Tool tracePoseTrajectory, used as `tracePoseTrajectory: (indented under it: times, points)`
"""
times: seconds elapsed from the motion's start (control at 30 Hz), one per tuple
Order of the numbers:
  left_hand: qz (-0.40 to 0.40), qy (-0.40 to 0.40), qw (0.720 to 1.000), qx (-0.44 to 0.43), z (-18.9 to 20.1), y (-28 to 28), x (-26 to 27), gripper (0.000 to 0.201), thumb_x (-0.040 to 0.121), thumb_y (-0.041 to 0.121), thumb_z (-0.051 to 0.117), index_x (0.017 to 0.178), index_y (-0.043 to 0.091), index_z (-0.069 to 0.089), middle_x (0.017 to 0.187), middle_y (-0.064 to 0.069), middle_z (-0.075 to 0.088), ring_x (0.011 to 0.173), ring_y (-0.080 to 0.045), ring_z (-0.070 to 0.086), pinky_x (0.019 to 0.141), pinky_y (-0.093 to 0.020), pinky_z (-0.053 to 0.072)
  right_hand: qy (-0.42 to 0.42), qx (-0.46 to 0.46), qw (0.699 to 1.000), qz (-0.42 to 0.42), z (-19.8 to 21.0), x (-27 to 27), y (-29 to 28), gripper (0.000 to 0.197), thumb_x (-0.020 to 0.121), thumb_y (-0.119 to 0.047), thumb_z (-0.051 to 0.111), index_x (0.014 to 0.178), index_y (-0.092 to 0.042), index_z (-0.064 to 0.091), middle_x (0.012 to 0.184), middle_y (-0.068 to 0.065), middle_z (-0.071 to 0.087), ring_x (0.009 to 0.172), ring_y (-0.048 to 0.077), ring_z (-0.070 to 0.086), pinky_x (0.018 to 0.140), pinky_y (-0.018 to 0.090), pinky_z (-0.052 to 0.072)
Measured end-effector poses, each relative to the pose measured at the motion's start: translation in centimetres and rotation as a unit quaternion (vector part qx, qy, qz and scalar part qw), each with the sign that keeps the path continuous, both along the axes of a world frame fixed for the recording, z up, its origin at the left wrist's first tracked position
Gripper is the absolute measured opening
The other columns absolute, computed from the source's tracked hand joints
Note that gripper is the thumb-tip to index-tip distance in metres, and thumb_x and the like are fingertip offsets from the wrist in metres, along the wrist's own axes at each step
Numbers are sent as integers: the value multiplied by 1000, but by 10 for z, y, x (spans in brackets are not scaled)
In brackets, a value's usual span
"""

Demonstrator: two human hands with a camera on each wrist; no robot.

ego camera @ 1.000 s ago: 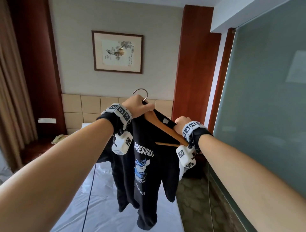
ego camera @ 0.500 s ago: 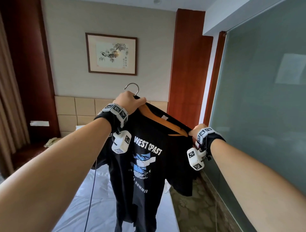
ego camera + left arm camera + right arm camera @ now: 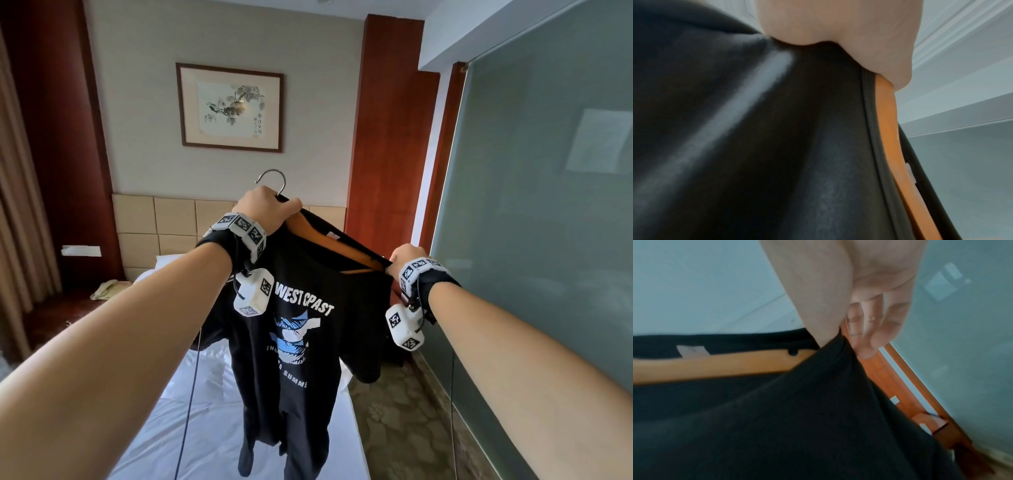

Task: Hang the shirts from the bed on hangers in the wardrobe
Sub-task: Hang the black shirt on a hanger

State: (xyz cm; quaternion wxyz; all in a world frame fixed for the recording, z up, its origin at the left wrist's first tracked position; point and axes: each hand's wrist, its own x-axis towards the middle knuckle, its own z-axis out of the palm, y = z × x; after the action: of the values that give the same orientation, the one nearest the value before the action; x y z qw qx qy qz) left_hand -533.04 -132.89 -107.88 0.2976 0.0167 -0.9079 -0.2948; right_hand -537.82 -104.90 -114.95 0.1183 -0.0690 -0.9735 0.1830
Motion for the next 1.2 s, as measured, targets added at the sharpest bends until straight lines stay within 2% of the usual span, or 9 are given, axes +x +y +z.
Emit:
tracePoseTrajectory:
  times: [0.17, 0.3, 0.4, 0.63, 0.73, 0.87, 0.97, 1.07, 1.2]
  points:
    - [-12, -11, 1000, 19, -6, -1, 4, 42, 81, 50, 60, 64, 14, 47, 62, -1, 50, 55, -21, 48, 53, -27, 36, 20, -158, 986, 45, 6, 5, -6, 37, 86, -27, 64, 55, -15, 48, 55, 2, 46, 55, 23, 43, 57, 29, 31]
    - [-47, -7, 997, 64, -6, -4, 5, 44, 81, 48, 62, 60, 14, 44, 60, -1, 46, 55, -21, 46, 52, -26, 34, 31, -204, 977, 49, 9, 17, -19, 33, 97, -30, 49, 73, -9, 56, 68, 6, 53, 60, 24, 48, 57, 31, 32]
    - [-65, -3, 994, 90, -6, -4, 7, 45, 81, 48, 64, 59, 15, 43, 61, -1, 46, 56, -21, 46, 54, -28, 35, 27, -230, 971, 59, 13, 20, -31, 35, 99, -34, 40, 97, -6, 60, 93, 12, 59, 84, 30, 54, 74, 33, 36]
    - [-86, 8, 994, 70, -6, 2, 10, 41, 78, 53, 63, 64, 15, 55, 64, -1, 57, 59, -21, 55, 59, -29, 45, 10, -162, 978, 134, 28, 29, -76, 45, 99, -38, 33, 91, -6, 63, 92, 16, 62, 88, 33, 59, 74, 36, 36]
    - [-98, 6, 992, 74, -8, -6, 10, 43, 77, 56, 64, 63, 16, 57, 64, -2, 60, 60, -22, 58, 59, -29, 47, 28, -162, 980, 109, 28, 29, -84, 46, 98, -45, 37, 84, -8, 61, 88, 14, 62, 84, 32, 59, 73, 35, 38]
    - [-125, -1, 989, 77, -11, -14, 8, 43, 77, 53, 65, 63, 14, 58, 64, -2, 59, 61, -21, 58, 59, -30, 45, 32, -157, 985, 65, 34, 33, -102, 63, 98, -60, 34, 106, -8, 68, 102, 10, 65, 97, 32, 61, 85, 36, 42]
    - [-143, -3, 987, 78, -14, -19, 3, 43, 77, 53, 65, 66, 11, 62, 63, -1, 60, 60, -19, 58, 58, -29, 45, 18, -188, 972, 142, 36, 48, -122, 70, 96, -69, 25, 121, -20, 69, 124, 8, 67, 112, 29, 61, 102, 41, 41]
    - [-155, -10, 983, 102, -15, -33, -1, 42, 77, 51, 66, 59, 13, 60, 60, -1, 60, 59, -19, 58, 57, -28, 44, -5, -212, 949, 233, 34, 65, -138, 71, 89, -76, 36, 139, -29, 56, 142, 3, 56, 132, 24, 50, 113, 41, 33]
    - [-170, -19, 976, 131, -23, -56, -3, 45, 77, 55, 68, 67, 11, 67, 68, -2, 67, 70, -21, 65, 61, -28, 47, 15, -91, 962, 258, 31, 73, -159, 36, 84, -52, 67, 107, -24, 66, 101, 2, 71, 92, 20, 67, 90, 42, 53]
